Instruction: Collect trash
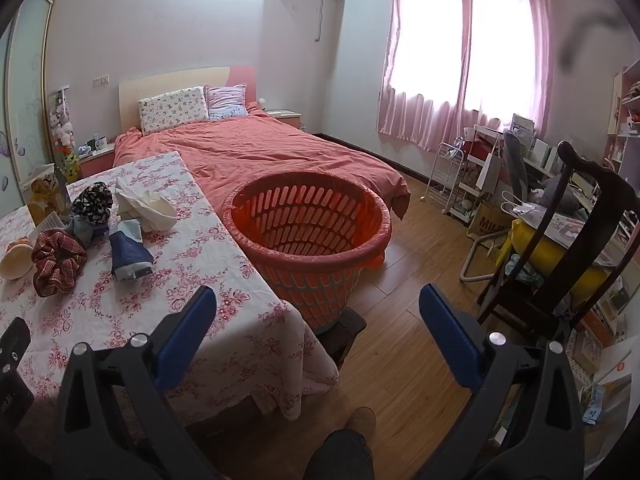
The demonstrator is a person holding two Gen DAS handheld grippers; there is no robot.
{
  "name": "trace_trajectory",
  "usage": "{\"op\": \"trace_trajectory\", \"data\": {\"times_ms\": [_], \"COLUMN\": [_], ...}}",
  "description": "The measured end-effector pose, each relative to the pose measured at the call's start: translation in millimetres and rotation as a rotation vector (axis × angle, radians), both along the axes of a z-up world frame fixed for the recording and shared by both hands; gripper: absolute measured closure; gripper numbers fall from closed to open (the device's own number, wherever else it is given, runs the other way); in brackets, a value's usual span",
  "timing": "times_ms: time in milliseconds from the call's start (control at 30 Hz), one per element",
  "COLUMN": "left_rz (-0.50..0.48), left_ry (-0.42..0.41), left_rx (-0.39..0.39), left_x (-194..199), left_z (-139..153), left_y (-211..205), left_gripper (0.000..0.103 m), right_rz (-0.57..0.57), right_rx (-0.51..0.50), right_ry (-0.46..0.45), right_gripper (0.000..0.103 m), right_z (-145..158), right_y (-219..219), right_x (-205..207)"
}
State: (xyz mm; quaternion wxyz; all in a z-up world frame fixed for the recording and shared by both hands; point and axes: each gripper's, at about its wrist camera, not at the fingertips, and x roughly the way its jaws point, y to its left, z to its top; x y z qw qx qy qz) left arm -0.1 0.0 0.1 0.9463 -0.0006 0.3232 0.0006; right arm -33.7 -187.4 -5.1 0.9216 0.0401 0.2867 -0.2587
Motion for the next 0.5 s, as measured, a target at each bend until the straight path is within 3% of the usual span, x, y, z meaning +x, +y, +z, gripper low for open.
{"op": "trace_trajectory", "data": {"times_ms": [500], "left_rz": [-0.005], "left_ry": [0.005], "left_rx": [-0.001], "left_x": [1.4], "left_z": [0.0], "left_y": [-1.2], "left_gripper": [0.002], "right_rz": [0.000], "right_rx": [-0.001], "right_ry": [-0.001], "right_gripper": [0.004], "right_z": [0.1], "right_y": [0.3], "right_x": [0.1]}}
